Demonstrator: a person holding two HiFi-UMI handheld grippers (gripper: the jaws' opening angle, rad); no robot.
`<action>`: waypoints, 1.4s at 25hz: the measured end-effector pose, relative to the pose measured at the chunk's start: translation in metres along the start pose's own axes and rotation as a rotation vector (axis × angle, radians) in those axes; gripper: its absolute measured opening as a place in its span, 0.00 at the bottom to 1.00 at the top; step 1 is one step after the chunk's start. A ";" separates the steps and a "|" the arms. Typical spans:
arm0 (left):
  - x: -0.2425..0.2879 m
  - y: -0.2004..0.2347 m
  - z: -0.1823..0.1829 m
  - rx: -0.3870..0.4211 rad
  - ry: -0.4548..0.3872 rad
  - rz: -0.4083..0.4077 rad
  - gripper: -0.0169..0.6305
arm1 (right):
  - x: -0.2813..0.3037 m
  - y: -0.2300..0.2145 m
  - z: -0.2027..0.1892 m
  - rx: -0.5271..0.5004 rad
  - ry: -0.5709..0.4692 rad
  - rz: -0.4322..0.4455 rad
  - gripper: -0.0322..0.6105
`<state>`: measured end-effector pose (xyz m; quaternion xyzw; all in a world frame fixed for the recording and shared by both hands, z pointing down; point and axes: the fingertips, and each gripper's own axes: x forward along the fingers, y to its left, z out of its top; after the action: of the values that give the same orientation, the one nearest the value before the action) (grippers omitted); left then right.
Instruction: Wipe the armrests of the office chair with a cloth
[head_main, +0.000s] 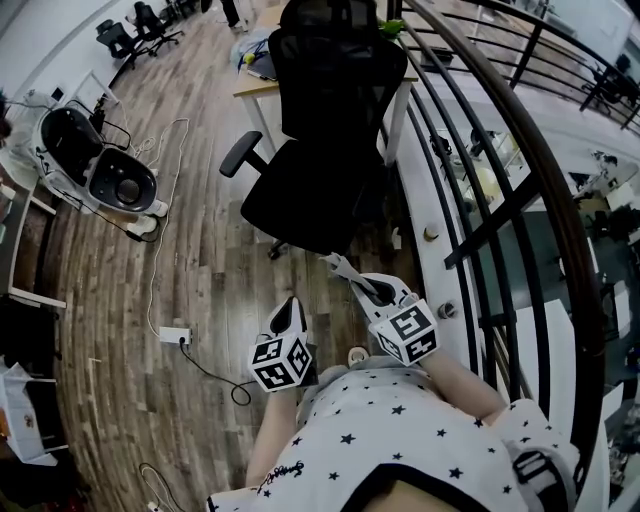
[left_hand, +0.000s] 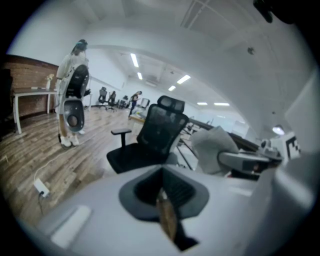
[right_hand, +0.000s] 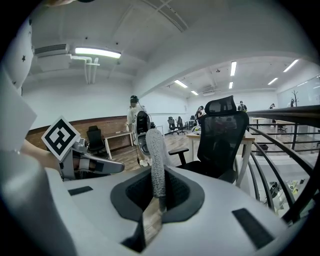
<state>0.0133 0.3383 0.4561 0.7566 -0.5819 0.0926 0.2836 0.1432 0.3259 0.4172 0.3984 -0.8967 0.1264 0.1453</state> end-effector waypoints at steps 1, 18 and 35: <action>0.002 -0.001 0.000 0.000 0.000 0.002 0.04 | -0.001 -0.003 0.000 0.002 0.000 -0.001 0.09; 0.039 -0.014 0.005 -0.026 0.025 -0.016 0.04 | 0.004 -0.039 -0.004 0.048 0.020 -0.046 0.09; 0.145 -0.002 0.054 0.023 0.107 -0.136 0.04 | 0.073 -0.124 0.018 0.097 0.045 -0.188 0.09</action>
<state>0.0488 0.1899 0.4794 0.7915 -0.5120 0.1199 0.3113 0.1870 0.1892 0.4406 0.4843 -0.8447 0.1646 0.1574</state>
